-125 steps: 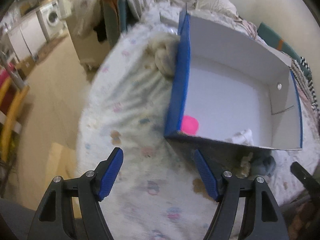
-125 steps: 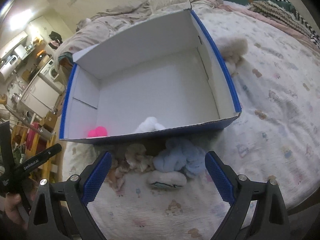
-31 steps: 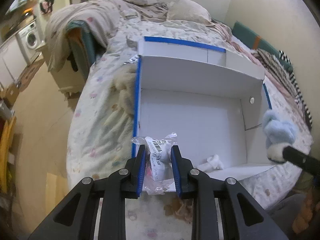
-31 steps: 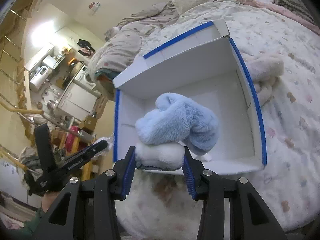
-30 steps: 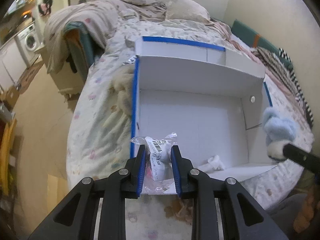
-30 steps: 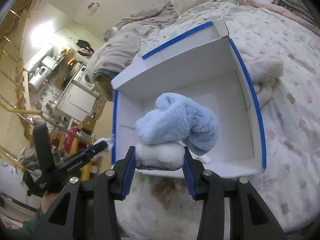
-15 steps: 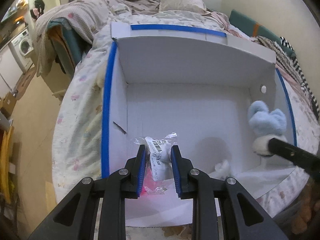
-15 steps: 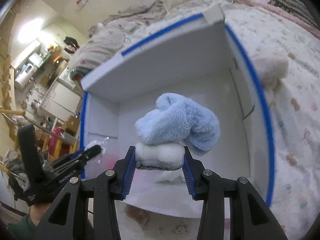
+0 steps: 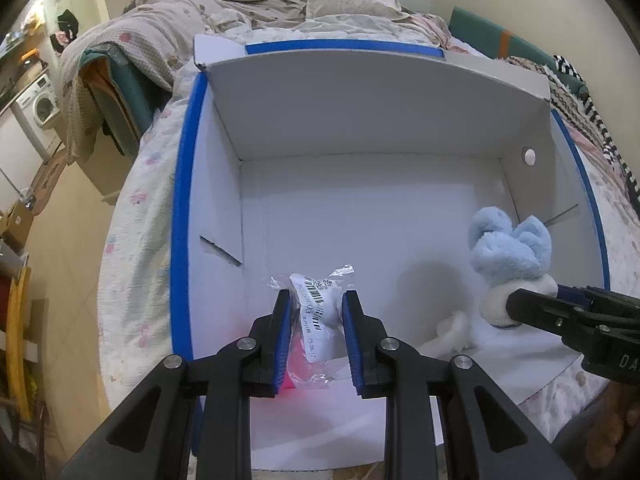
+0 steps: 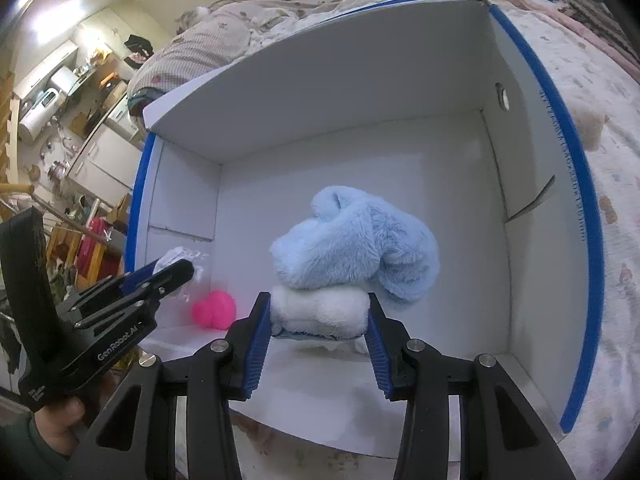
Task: Organize soft objects
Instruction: 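Lower the bag and socks into the box and open both tools, then withdraw both tools from the box toward the beige cloths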
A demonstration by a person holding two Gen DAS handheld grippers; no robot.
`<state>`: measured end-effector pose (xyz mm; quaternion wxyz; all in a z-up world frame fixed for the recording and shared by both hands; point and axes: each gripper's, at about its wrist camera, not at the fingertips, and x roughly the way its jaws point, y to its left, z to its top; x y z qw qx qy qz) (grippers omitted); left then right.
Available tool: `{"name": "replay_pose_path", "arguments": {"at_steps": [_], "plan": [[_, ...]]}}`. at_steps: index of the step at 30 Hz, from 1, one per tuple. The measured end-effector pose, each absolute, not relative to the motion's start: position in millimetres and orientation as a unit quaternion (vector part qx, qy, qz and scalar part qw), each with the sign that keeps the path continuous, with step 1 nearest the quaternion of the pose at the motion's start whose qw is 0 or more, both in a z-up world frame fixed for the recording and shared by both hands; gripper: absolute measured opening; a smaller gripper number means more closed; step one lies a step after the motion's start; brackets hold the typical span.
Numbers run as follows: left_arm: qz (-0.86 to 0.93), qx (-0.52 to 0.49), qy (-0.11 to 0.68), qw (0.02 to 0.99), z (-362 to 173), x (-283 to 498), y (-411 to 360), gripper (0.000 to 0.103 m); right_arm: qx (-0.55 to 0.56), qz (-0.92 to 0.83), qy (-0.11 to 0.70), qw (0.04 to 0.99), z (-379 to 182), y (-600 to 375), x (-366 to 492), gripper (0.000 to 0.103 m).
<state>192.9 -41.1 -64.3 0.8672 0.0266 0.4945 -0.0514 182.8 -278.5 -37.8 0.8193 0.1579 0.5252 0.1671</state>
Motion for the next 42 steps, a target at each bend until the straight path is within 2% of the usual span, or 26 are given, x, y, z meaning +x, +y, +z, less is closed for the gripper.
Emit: {"name": "replay_pose_path", "arguments": {"at_steps": [24, 25, 27, 29, 31, 33, 35, 37, 42], "plan": [[-0.041, 0.02, 0.506, 0.862, -70, 194, -37, 0.025, 0.155, 0.164, 0.542, 0.81, -48, -276, 189, 0.05], [-0.04, 0.02, 0.504, 0.862, -69, 193, -37, 0.026, 0.156, 0.163, 0.541, 0.811, -48, -277, 188, 0.053], [-0.04, 0.015, 0.503, 0.863, -68, 191, -35, 0.041, 0.158, 0.162, 0.539, 0.812, -47, -277, 188, 0.06], [-0.04, 0.01, 0.498, 0.866, -65, 189, -33, 0.049, 0.16, 0.161, 0.538, 0.812, -46, -278, 188, 0.064], [-0.04, 0.009, 0.491, 0.87, -61, 188, -33, 0.05, 0.167, 0.16, 0.536, 0.812, -46, -279, 188, 0.074], [-0.042, 0.009, 0.49, 0.871, -58, 187, -33, 0.063, 0.172, 0.161, 0.533, 0.812, -45, -281, 188, 0.079], [-0.042, 0.003, 0.485, 0.873, -56, 184, -31, 0.066, 0.177, 0.156, 0.532, 0.813, -44, -282, 188, 0.085], [-0.04, 0.003, 0.484, 0.874, -54, 183, -30, 0.066, 0.186, 0.156, 0.529, 0.813, -44, -283, 187, 0.094], [-0.044, 0.004, 0.484, 0.874, -52, 179, -30, 0.066, 0.188, 0.153, 0.528, 0.814, -43, -282, 185, 0.095]]}}
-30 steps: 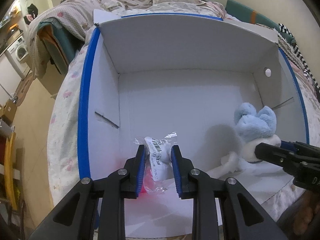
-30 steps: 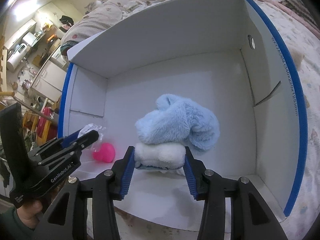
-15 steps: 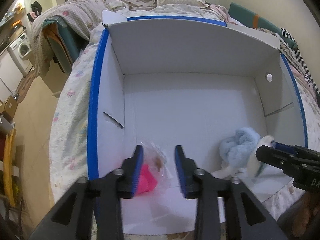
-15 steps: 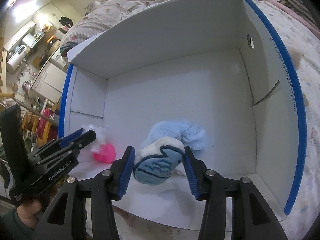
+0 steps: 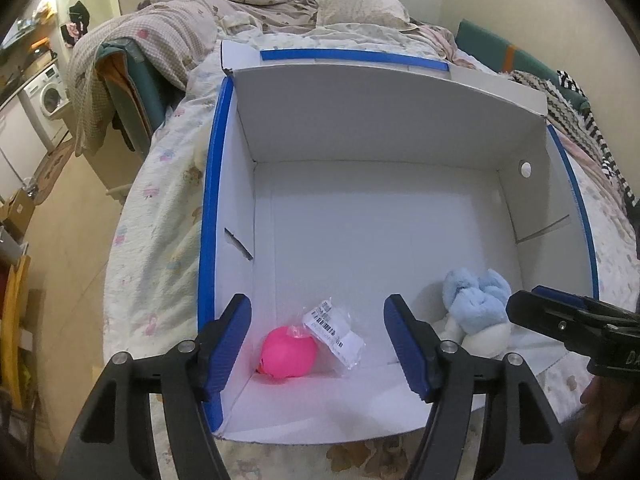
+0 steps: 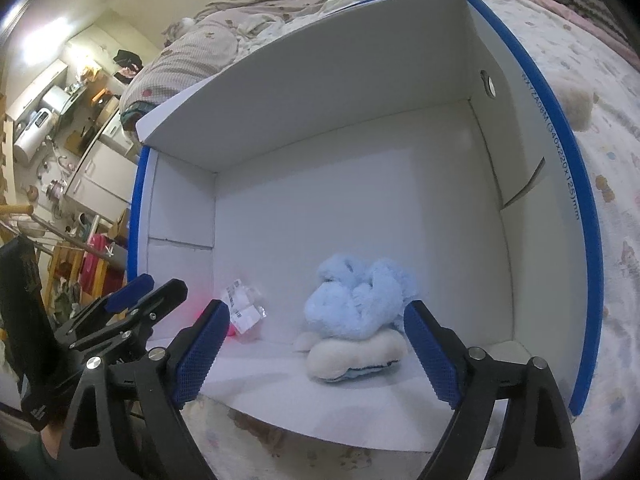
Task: Organize soft objects
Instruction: 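Withdraw both tools from the box toward the beige cloths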
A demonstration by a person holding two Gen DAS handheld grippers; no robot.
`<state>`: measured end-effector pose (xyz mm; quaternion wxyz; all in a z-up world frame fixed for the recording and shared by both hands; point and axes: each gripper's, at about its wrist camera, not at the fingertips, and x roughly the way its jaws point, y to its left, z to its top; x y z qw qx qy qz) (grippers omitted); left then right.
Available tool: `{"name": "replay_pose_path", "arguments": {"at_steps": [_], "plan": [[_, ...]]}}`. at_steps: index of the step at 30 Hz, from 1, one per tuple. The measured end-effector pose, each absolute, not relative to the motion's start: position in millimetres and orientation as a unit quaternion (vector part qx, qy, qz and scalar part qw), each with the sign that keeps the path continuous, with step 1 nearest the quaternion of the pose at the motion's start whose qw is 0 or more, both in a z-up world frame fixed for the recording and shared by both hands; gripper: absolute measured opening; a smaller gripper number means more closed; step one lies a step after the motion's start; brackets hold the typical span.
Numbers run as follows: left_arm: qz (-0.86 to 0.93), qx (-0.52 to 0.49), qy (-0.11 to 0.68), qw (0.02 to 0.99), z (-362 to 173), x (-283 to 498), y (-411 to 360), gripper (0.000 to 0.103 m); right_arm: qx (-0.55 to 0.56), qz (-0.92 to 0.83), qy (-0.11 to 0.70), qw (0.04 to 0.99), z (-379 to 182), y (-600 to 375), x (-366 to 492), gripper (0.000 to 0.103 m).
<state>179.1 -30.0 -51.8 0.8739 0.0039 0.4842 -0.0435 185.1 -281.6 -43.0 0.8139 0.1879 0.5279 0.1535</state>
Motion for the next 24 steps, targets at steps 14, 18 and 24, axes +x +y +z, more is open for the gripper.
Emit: {"name": "replay_pose_path", "arguments": {"at_steps": [14, 18, 24], "plan": [[-0.037, -0.02, 0.473, 0.88, -37, 153, -14, 0.066, 0.179, 0.147, 0.514, 0.826, -34, -280, 172, 0.095], [-0.02, -0.01, 0.47, 0.882, -35, 138, -13, 0.066, 0.182, 0.14, 0.507, 0.831, -29, -283, 163, 0.095], [-0.003, -0.023, 0.473, 0.881, -35, 125, 0, 0.067, 0.175, 0.137, 0.497, 0.839, -21, -284, 149, 0.095]]}}
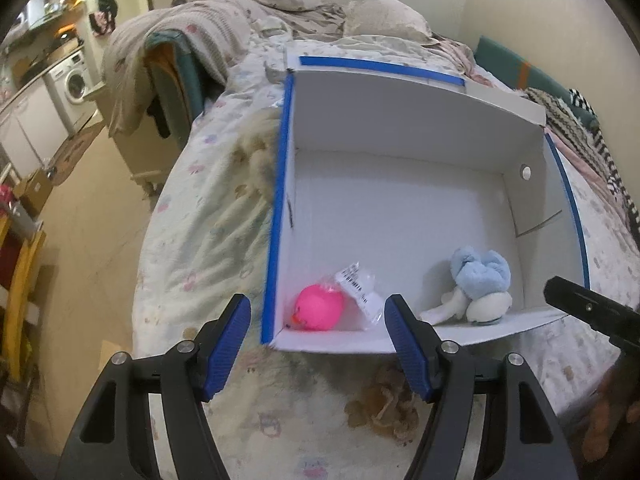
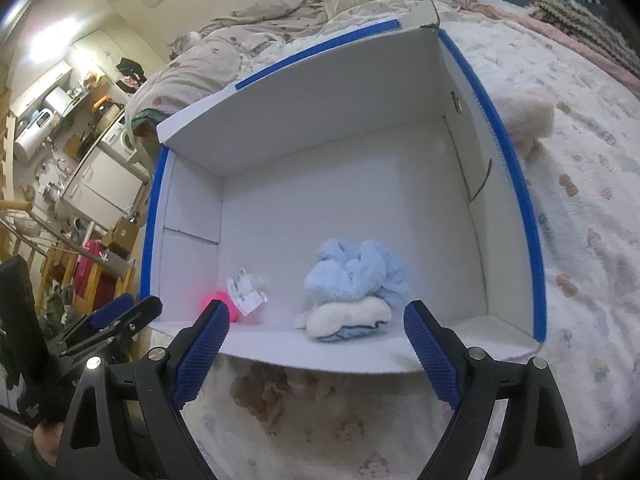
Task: Organize soft objects
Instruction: 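Withdraw both tools from the box toward the beige cloths, then grasp the beige scrunchie with the left tool while the right tool grasps the cream lace scrunchie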
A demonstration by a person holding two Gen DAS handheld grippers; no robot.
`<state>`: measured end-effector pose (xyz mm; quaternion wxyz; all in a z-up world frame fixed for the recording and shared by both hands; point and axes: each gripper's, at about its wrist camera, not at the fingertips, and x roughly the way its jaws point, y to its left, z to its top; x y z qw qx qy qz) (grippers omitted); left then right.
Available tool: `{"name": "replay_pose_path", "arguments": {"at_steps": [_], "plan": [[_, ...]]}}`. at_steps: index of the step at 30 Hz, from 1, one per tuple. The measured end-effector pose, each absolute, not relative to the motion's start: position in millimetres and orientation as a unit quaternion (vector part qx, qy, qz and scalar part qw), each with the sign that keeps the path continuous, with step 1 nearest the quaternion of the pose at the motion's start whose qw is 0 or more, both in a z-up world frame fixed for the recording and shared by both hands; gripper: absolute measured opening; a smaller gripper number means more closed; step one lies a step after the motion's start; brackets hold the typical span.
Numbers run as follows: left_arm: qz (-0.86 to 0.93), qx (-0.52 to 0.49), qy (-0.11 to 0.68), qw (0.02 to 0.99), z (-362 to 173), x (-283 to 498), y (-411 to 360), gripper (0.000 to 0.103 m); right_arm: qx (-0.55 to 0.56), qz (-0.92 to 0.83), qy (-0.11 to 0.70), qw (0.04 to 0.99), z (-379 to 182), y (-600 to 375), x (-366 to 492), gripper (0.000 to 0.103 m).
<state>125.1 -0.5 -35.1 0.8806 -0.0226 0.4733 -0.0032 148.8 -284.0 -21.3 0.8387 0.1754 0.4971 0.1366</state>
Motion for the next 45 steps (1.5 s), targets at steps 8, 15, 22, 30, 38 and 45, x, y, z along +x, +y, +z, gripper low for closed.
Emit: {"name": "replay_pose_path", "arguments": {"at_steps": [8, 15, 22, 30, 38, 45], "plan": [[0.016, -0.057, 0.489, 0.87, -42, 108, 18, 0.067, 0.17, 0.123, 0.489, 0.847, -20, -292, 129, 0.095], [0.016, -0.055, 0.488, 0.871, -42, 98, 16, 0.067, 0.161, 0.114, 0.472, 0.859, -14, -301, 114, 0.095], [0.018, -0.055, 0.497, 0.866, -45, 94, 15, 0.067, 0.172, 0.119, 0.476, 0.854, -15, -302, 93, 0.095], [0.015, -0.056, 0.509, 0.859, -52, 95, 12, 0.067, 0.16, 0.129, 0.504, 0.839, -28, -285, 90, 0.095], [0.02, -0.05, 0.528, 0.847, -63, 99, 9, 0.067, 0.147, 0.096, 0.549, 0.817, -50, -281, 95, 0.095], [0.01, -0.062, 0.572, 0.818, -89, 107, 6, 0.067, 0.193, 0.065, 0.572, 0.794, -67, -299, 100, 0.095]]}}
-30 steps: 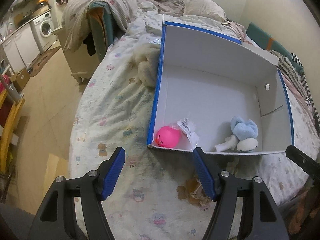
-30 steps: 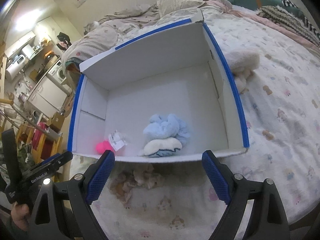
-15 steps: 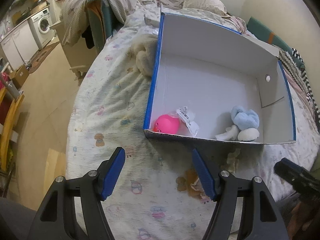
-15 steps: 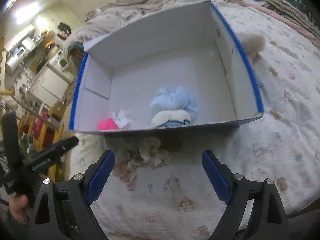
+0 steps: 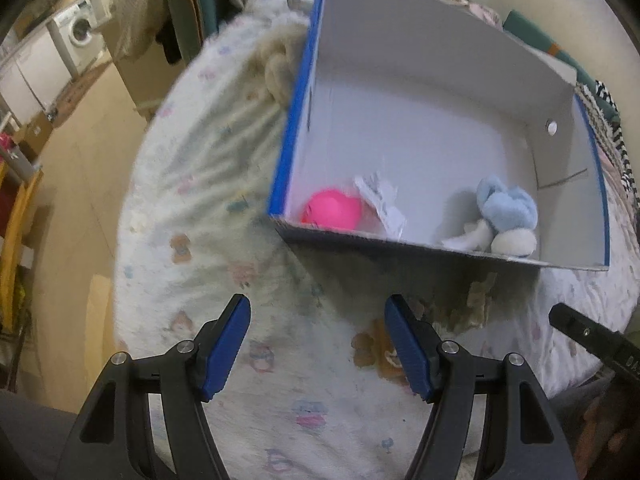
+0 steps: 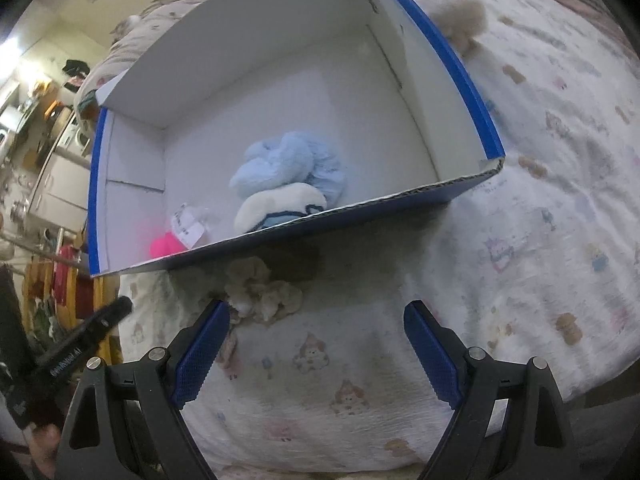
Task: Organize soft objects
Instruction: 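Grasp the beige scrunchie with the left tool while the right tool grasps the cream lace scrunchie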
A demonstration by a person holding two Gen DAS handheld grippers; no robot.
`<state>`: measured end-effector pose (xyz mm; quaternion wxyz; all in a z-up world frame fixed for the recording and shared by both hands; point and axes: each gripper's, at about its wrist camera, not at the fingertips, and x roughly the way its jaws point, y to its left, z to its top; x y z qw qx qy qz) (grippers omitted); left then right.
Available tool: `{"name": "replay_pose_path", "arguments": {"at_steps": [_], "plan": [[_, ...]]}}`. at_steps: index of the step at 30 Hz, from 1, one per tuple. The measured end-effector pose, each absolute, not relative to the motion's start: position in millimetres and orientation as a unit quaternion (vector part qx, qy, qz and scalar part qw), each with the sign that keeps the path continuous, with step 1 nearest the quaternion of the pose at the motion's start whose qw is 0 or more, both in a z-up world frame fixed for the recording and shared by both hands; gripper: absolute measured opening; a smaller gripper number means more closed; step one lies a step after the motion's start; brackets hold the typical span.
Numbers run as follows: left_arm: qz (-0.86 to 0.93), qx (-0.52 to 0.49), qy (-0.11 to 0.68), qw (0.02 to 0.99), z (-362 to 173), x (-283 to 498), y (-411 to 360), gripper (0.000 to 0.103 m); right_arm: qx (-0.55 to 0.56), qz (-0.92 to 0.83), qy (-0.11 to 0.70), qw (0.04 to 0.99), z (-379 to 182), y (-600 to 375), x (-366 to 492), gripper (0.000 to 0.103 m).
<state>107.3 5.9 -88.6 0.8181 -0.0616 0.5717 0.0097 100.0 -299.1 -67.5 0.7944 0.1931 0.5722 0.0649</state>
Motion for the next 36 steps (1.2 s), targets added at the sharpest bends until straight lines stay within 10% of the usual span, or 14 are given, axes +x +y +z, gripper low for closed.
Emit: {"name": "replay_pose_path", "arguments": {"at_steps": [8, 10, 12, 29, 36], "plan": [[-0.074, -0.08, 0.613, 0.782, -122, 114, -34, 0.065, 0.202, 0.065, 0.584, 0.783, -74, -301, 103, 0.095], [-0.081, -0.055, 0.613, 0.784, -128, 117, -47, 0.049, 0.201, 0.064, 0.586, 0.783, -75, -302, 104, 0.095], [-0.085, -0.043, 0.617, 0.781, -132, 120, -52, 0.009, 0.201, 0.062, 0.587, 0.781, -75, -304, 104, 0.095], [-0.079, -0.119, 0.507, 0.85, -39, 85, 13, 0.007, 0.229, 0.068, 0.593, 0.769, -86, -305, 112, 0.094], [-0.019, -0.102, 0.535, 0.839, -56, 86, 41, 0.007, 0.301, 0.092, 0.589, 0.744, -93, -312, 115, 0.079]]}}
